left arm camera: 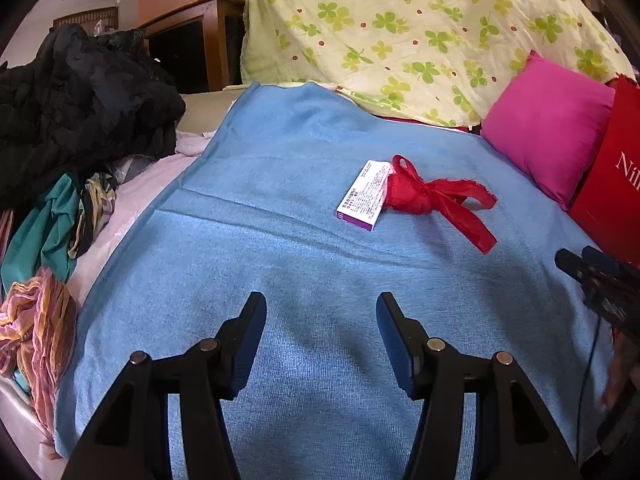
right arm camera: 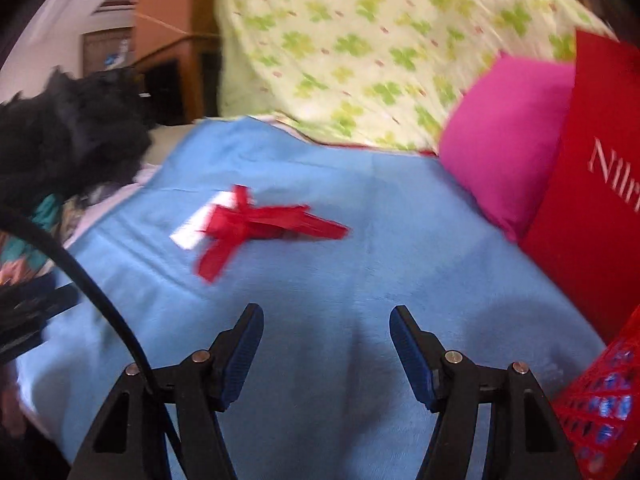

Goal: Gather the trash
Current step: 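Move both open tools back over the red ribbon and small white box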

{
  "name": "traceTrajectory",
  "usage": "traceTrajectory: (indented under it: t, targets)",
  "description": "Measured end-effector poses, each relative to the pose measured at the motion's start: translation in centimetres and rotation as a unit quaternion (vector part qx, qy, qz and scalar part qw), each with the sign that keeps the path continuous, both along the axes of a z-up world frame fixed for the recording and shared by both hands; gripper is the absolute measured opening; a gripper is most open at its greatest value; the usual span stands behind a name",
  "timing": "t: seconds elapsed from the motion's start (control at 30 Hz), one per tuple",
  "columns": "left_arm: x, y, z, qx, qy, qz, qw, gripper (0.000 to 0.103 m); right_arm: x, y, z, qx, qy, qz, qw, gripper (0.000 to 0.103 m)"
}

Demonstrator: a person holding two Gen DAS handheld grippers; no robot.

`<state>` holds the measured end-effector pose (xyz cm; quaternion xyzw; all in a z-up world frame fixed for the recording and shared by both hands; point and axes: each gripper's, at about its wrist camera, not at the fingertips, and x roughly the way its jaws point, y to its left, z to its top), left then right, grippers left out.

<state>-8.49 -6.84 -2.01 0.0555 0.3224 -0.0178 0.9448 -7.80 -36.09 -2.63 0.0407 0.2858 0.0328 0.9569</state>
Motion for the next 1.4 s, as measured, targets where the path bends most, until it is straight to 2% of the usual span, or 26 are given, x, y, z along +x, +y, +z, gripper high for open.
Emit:
traceTrajectory:
  t: [0.1, 0.2, 0.27, 0.33, 0.37, 0.4, 0.5, 0.6, 0.87, 0.9, 0.93, 1.0, 1.1, 1.2, 1.3, 1.4]
  targets:
    - [0.2, -0.2, -0.1, 0.007, 0.000, 0.000, 1.0000, 0.058, 1.7, -1.8, -1.2, 0.009, 0.013, -0.042, 0.999, 0.069]
    - [0.3, -0.6, -0.4, 0.015, 0.003, -0.002, 0.9999, 0.060, 3.2, -3.6, -2.4, 0.015, 0.036, -0.072, 0.997, 0.084]
    - [0.5, -0.8, -0.6, 0.019, 0.005, -0.002, 0.9998, 0.061, 4.1, -4.0, -3.6, 0.008, 0.061, -0.077, 0.995, 0.085]
    - [0.9, -1.1, -0.8, 0.024, 0.009, -0.002, 0.9997, 0.062, 5.3, -3.9, -5.5, -0.008, 0.101, -0.074, 0.992, 0.091]
    - [1.1, -1.2, -1.0, 0.026, 0.013, -0.004, 0.9996, 0.062, 5.2, -4.1, -5.4, -0.003, 0.093, -0.077, 0.993, 0.094]
    - [1.3, -1.3, -1.1, 0.027, 0.017, -0.006, 0.9995, 0.062, 5.1, -4.6, -5.3, 0.004, 0.097, -0.083, 0.992, 0.103]
    - [2.9, -2.0, -1.8, 0.043, 0.034, -0.016, 0.9984, 0.063, 4.8, -5.4, -5.6, 0.026, 0.100, -0.082, 0.991, 0.103]
    - [4.7, -2.4, -2.3, 0.061, 0.048, -0.016, 0.9968, 0.063, 4.6, -5.4, -5.7, 0.021, 0.099, -0.079, 0.992, 0.103]
    - [8.5, -1.3, -3.0, 0.038, 0.093, 0.007, 0.9949, 0.063, 5.0, -5.1, -5.9, 0.019, 0.100, -0.080, 0.992, 0.103]
    - [9.1, -1.1, -3.3, 0.039, 0.101, 0.015, 0.9940, 0.066, 5.1, -5.1, -5.9, 0.019, 0.100, -0.080, 0.992, 0.103]
    - [9.7, -1.0, -3.7, 0.042, 0.110, 0.025, 0.9927, 0.073, 5.2, -5.1, -6.0, 0.018, 0.100, -0.080, 0.992, 0.103]
    - [10.9, -0.8, -4.7, 0.044, 0.133, 0.045, 0.9891, 0.076, 5.2, -5.1, -6.0, 0.019, 0.100, -0.080, 0.992, 0.103]
    - [11.3, -0.8, -5.1, 0.047, 0.127, 0.055, 0.9892, 0.085, 5.2, -5.1, -6.0, 0.018, 0.100, -0.080, 0.992, 0.103]
    - [11.2, -0.8, -5.7, 0.059, 0.113, 0.073, 0.9892, 0.101, 5.2, -5.1, -6.0, 0.018, 0.100, -0.080, 0.992, 0.103]
    - [10.7, 0.1, -6.3, 0.026, 0.088, 0.088, 0.9919, 0.103, 5.2, -5.1, -6.0, 0.019, 0.100, -0.080, 0.992, 0.103]
    - [10.4, -0.5, -6.3, 0.044, 0.075, 0.089, 0.9922, 0.103, 5.2, -5.1, -6.0, 0.019, 0.100, -0.080, 0.992, 0.103]
